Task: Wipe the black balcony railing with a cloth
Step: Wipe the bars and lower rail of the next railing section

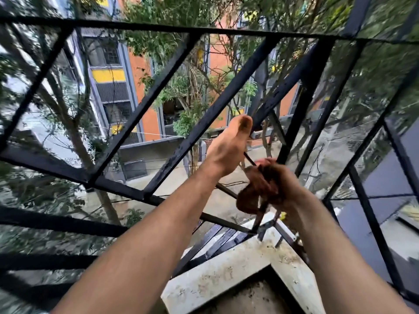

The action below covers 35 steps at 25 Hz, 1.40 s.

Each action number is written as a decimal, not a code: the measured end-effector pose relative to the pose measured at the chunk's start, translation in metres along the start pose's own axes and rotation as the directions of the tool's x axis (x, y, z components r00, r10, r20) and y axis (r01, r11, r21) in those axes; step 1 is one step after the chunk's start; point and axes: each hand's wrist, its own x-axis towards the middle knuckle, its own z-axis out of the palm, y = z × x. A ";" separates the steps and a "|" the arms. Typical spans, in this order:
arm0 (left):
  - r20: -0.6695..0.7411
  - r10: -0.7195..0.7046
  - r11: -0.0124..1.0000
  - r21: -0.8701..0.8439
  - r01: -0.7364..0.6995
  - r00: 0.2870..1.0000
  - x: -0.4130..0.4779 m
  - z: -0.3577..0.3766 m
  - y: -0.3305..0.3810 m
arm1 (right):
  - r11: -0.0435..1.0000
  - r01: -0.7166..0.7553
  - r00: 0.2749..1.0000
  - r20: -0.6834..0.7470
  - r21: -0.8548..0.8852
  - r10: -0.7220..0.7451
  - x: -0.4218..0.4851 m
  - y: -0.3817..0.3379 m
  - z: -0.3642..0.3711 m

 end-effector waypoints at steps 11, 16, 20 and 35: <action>-0.101 -0.021 0.981 0.191 0.040 0.995 -0.012 0.001 -0.007 | 0.821 -0.076 0.991 -0.134 -0.566 -0.001 0.001 -0.011 -0.010; -0.179 0.052 0.944 0.331 0.011 0.982 -0.014 0.004 -0.007 | 0.683 0.063 0.886 -0.274 -0.728 -0.374 -0.046 0.055 -0.022; -0.194 0.103 0.927 0.374 -0.024 0.976 -0.012 0.007 -0.010 | 0.887 0.302 0.864 -0.494 0.350 -0.100 -0.023 0.076 -0.043; -0.208 0.168 0.916 0.395 -0.074 0.964 -0.008 0.010 -0.019 | -0.832 0.089 0.757 0.580 -0.547 -0.300 0.010 0.092 -0.142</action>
